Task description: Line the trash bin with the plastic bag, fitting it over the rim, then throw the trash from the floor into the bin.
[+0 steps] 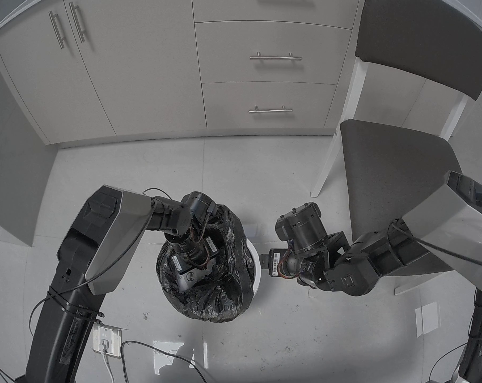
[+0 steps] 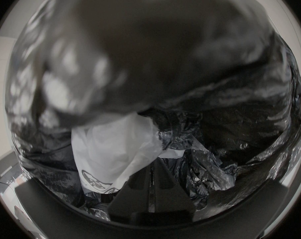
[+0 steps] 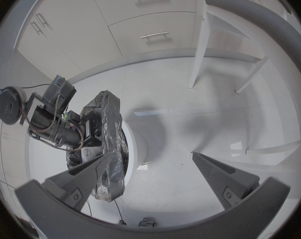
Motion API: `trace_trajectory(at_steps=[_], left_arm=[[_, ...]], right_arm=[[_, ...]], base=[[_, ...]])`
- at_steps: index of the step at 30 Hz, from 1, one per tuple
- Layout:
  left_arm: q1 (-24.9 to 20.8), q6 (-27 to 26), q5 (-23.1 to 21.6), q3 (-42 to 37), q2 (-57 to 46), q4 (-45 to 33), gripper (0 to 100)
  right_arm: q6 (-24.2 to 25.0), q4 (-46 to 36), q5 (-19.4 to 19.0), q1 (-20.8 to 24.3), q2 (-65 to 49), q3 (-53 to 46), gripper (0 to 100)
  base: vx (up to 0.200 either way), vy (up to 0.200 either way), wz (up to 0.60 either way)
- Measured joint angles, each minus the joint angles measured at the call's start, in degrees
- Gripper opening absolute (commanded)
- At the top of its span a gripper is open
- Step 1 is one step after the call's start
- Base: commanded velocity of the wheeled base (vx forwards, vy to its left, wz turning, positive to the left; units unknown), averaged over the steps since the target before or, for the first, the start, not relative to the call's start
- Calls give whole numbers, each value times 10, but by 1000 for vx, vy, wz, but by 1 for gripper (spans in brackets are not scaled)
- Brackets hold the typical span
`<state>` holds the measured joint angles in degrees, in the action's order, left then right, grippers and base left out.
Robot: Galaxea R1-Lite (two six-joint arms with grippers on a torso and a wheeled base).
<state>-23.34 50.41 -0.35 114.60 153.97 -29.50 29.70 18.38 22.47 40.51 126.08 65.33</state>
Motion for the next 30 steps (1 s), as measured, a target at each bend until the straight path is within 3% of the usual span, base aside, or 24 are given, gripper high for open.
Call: trace_trajectory(at_steps=[23, 30], left_arm=[[16, 42, -28, 0, -46, 11, 0], [32, 54, -31, 0, -50, 10, 0]], right_arm=[[-35, -24, 7, 76, 33, 44, 100], [-59, -23, 52, 80, 74, 73, 100]], base=[[0, 0, 0], [0, 0, 0]])
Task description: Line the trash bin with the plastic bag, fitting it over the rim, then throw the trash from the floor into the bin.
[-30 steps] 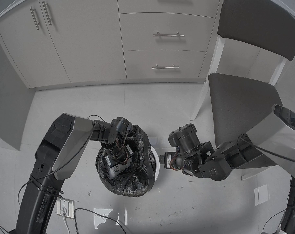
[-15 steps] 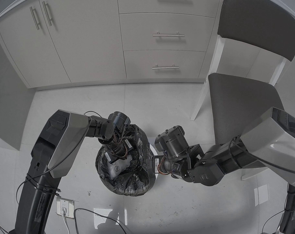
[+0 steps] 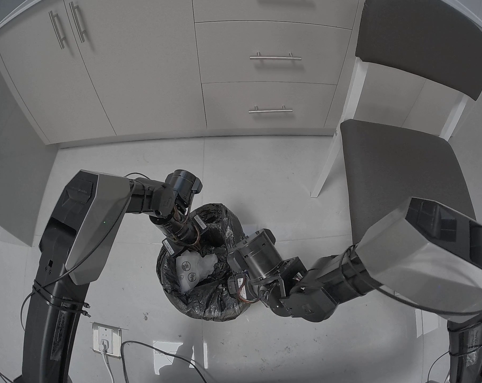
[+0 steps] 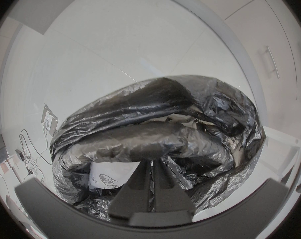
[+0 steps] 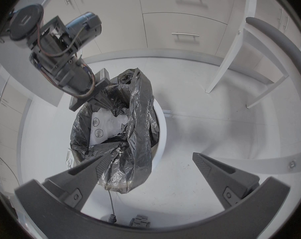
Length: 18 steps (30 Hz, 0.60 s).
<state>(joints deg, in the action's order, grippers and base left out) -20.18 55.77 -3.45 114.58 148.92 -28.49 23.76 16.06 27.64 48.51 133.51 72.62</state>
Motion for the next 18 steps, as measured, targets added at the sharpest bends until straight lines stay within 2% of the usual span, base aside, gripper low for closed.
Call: trace_trajectory(at_steps=[11, 18], left_arm=[[5, 5, -1, 0, 2, 0, 0], [5, 5, 0, 0, 2, -1, 0]], right_arm=[[-59, 0, 9, -6, 60, 83, 100], [-73, -11, 41, -14, 113, 147, 100]], base=[[0, 0, 0], [0, 0, 0]])
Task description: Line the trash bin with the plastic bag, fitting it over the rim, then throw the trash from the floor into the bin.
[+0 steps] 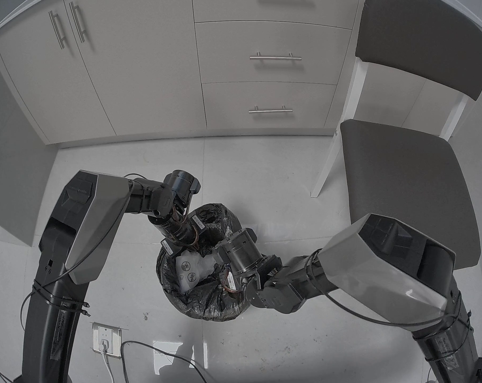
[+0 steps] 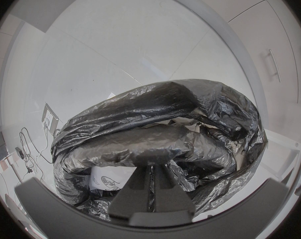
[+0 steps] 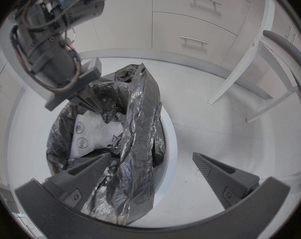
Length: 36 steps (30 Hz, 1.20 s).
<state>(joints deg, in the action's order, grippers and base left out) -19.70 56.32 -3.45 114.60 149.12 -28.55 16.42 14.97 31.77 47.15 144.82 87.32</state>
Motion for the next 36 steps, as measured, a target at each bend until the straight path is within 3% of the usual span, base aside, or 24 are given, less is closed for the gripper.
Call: trace_trajectory(at_steps=[9, 36], left_arm=[[-1, 0, 0, 0, 0, 0, 0], [-2, 0, 0, 0, 5, 0, 0]], right_arm=[[-12, -2, 67, -27, 48, 69, 100], [-22, -1, 94, -85, 30, 83, 100]], base=[[0, 0, 0], [0, 0, 0]])
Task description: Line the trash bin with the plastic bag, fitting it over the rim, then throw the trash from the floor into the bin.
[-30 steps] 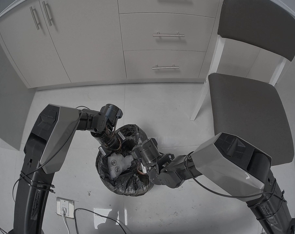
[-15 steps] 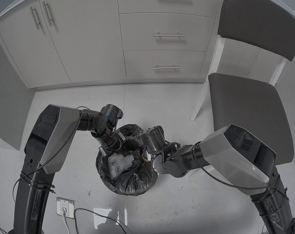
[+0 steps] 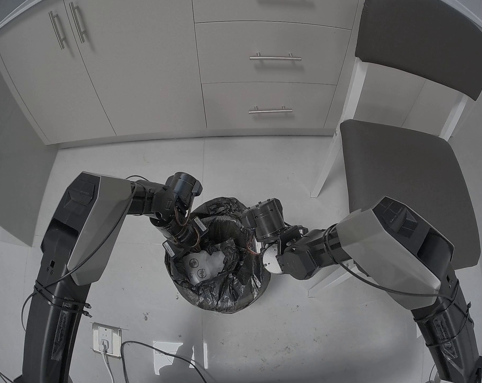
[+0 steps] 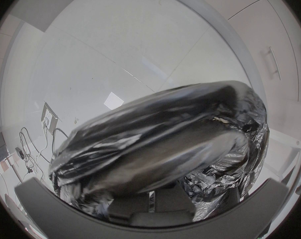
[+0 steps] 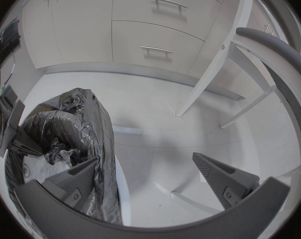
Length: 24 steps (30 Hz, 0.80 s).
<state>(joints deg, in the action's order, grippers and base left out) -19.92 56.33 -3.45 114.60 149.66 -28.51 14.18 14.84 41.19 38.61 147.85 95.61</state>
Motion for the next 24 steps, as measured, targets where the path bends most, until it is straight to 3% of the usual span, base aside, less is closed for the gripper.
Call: trace_trajectory(at_steps=[24], left_arm=[[2, 0, 1, 0, 5, 0, 0]], right_arm=[[8, -4, -1, -6, -22, -35, 100]], base=[[0, 0, 0]])
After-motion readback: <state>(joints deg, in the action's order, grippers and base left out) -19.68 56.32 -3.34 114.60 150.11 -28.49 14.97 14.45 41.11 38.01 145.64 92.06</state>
